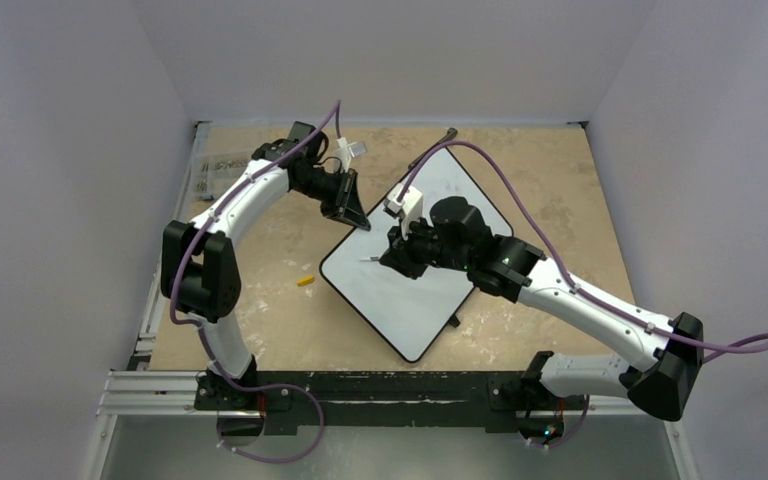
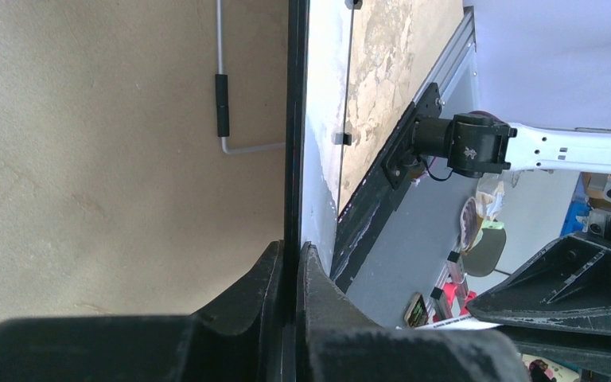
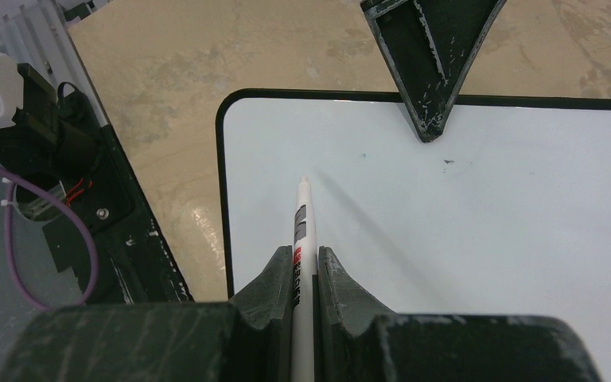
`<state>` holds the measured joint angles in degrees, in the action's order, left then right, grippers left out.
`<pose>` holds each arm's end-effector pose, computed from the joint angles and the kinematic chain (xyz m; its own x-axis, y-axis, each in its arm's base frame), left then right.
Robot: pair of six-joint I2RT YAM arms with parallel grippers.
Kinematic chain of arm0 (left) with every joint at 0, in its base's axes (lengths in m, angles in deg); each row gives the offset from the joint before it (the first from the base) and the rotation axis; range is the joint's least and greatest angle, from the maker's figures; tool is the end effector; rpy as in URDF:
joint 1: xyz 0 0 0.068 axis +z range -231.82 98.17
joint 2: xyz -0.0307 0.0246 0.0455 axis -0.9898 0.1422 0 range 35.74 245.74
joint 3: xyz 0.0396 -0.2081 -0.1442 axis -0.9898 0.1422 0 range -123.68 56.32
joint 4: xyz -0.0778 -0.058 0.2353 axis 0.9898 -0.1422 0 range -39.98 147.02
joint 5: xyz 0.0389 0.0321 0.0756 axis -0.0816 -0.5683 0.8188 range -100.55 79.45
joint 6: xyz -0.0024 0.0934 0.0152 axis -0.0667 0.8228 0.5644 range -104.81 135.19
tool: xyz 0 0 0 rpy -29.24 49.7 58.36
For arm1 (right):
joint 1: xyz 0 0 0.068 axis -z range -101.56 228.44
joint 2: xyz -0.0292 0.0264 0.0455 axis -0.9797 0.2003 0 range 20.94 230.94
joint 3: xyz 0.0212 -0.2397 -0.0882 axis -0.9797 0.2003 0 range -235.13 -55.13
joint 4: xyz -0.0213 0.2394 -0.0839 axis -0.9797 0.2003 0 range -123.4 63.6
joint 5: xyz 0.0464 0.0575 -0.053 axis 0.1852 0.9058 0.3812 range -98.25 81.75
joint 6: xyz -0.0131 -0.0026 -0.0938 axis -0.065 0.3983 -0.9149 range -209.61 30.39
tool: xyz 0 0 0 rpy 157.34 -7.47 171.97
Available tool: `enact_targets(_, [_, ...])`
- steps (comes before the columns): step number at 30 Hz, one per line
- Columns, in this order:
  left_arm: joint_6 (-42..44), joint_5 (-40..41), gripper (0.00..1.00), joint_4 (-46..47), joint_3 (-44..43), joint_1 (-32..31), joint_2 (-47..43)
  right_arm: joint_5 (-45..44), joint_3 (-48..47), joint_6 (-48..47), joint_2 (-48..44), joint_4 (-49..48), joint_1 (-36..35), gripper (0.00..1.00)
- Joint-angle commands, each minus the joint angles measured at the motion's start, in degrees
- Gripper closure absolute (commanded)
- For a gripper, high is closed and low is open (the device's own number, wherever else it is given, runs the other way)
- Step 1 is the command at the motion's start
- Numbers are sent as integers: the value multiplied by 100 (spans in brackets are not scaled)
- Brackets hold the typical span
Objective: Write a sentence on the whiteboard
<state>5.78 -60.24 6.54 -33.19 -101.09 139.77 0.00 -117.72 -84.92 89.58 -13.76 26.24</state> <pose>0.3367 -0.1869 0.2343 -0.9287 0.2126 -0.3039 0.3708 0.5465 -0.7509 0.1838 0.2571 0.3092 -0.3352 -0.3002 -0.8930 -0.8366 0.5307 0.1356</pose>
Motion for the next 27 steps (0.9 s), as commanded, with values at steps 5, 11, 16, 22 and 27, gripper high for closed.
enact_targets(5, [27, 504, 100, -1, 39, -104, -130, -191, -398, -235, 343, -255, -269, 100])
enact_targets(11, [27, 513, 100, -6, 49, -112, -146, -363, -558, -280, 567, -342, -343, 100])
enact_targets(16, [27, 513, 100, -3, 49, -146, -137, -618, -575, -302, 623, -426, -339, 100])
enact_targets(22, [36, 533, 100, -12, 51, -169, -142, -812, -527, -271, 689, -540, -343, 100])
enact_targets(27, [36, 533, 100, -15, 44, -189, -146, -922, -492, -271, 747, -489, -343, 100])
